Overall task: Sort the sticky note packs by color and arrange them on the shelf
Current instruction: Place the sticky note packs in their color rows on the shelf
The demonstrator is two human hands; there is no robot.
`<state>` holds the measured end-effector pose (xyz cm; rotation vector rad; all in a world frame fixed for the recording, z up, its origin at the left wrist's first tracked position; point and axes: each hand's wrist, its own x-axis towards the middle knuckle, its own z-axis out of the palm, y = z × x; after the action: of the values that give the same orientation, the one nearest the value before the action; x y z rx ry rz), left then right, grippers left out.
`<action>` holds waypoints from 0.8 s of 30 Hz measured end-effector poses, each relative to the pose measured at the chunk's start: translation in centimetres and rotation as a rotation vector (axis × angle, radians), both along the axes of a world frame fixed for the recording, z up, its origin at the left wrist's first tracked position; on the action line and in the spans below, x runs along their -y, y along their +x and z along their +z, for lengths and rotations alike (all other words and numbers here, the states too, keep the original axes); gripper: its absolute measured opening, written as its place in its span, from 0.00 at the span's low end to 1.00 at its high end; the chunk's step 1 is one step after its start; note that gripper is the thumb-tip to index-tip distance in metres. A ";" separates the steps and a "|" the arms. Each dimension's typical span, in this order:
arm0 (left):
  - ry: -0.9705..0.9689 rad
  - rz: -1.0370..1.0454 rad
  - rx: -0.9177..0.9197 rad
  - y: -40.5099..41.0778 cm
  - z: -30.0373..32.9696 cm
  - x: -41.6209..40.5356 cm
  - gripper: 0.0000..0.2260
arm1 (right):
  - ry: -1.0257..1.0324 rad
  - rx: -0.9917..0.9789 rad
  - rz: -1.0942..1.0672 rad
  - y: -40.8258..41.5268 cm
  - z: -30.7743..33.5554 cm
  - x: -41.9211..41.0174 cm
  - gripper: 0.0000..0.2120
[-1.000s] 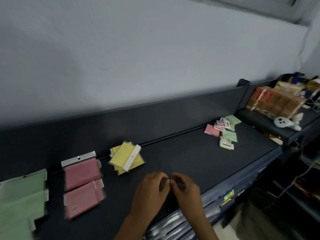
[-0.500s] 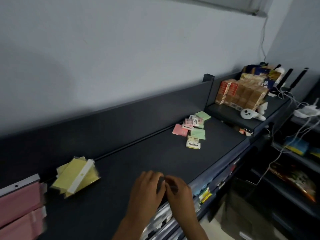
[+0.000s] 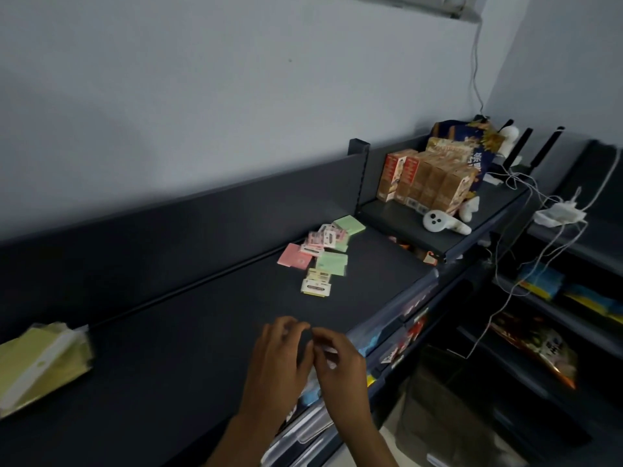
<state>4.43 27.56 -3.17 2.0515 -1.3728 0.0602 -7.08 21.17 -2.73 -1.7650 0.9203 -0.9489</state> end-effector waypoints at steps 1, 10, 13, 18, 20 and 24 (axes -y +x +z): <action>0.000 -0.007 -0.002 -0.7 -0.1 0.8 0.13 | -0.001 0.006 0.005 -0.7 0.1 0.8 0.16; 0.017 -0.038 -0.005 -4.1 -0.8 4.5 0.19 | -0.009 0.030 -0.008 -3.2 -1.3 4.1 0.14; 0.013 -0.049 -0.001 -3.4 -0.8 5.5 0.17 | -0.066 0.006 0.006 -2.5 -1.5 5.4 0.12; 0.014 -0.031 0.005 -2.0 -0.6 7.4 0.14 | -0.181 -0.043 0.016 -0.8 -1.5 7.7 0.14; 0.013 -0.005 -0.006 -1.3 -0.9 8.2 0.10 | -0.231 -0.020 0.027 -0.1 -1.6 8.2 0.16; 0.048 0.064 -0.044 1.0 -1.6 10.2 0.14 | -0.324 -0.096 0.077 2.4 -2.3 10.2 0.16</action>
<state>5.47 17.38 -4.74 2.1238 -1.2939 0.0091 -4.73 10.96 -5.07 -2.1199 0.7832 -1.0136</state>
